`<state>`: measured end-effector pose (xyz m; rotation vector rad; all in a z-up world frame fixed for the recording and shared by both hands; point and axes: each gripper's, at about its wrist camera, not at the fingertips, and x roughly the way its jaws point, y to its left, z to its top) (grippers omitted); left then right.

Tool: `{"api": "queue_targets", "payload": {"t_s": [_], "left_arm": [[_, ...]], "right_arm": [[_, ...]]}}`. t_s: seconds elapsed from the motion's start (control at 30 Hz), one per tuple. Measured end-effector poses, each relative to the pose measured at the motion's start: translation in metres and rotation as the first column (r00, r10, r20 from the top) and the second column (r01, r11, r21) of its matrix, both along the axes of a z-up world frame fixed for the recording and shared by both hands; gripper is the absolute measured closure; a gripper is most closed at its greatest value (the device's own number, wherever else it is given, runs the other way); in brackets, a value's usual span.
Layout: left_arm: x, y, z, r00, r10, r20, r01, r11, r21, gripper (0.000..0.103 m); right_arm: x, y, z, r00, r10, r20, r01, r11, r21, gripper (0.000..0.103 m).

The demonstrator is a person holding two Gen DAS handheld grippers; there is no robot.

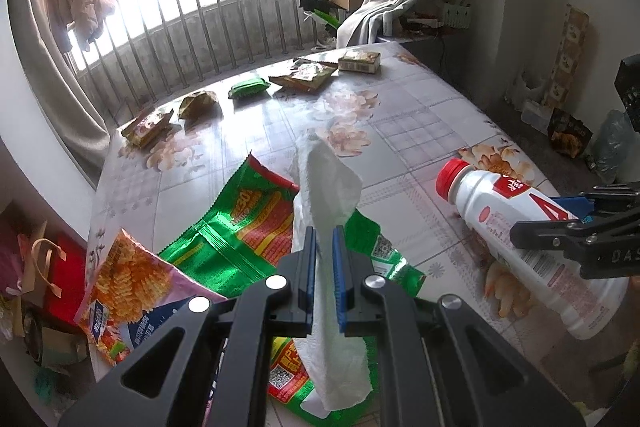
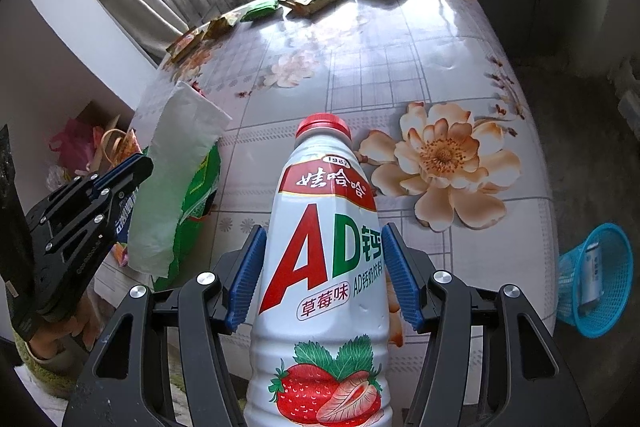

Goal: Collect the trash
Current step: 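Lift the white tissue with the left tool while the right tool holds the AD bottle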

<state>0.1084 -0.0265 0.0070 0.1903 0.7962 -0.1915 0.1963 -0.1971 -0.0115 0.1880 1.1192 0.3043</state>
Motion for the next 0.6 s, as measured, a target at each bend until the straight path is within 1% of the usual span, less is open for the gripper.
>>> {"api": "queue_targets", "payload": {"t_s": [0.33,0.37,0.47,0.6], "left_arm": [[-0.006,-0.006,0.007,1.000,-0.016,0.022,0.016,1.000,0.002,0.095],[-0.007,-0.006,0.009,0.999,-0.013,0.030,0.013,1.000,-0.002,0.095],[-0.010,-0.002,0.014,0.999,-0.002,0.048,0.003,1.000,-0.018,0.100],[-0.013,0.006,0.022,0.998,0.005,0.065,-0.002,0.999,-0.048,0.100]], "right_arm": [[-0.008,-0.008,0.007,1.000,-0.024,0.020,0.024,1.000,0.013,0.048],[-0.008,-0.009,0.007,0.999,-0.026,0.022,0.026,1.000,0.013,0.048],[-0.010,-0.011,0.010,0.999,-0.032,0.030,0.032,0.999,0.015,0.048],[-0.013,-0.013,0.013,0.998,-0.042,0.042,0.041,0.999,0.019,0.048]]}}
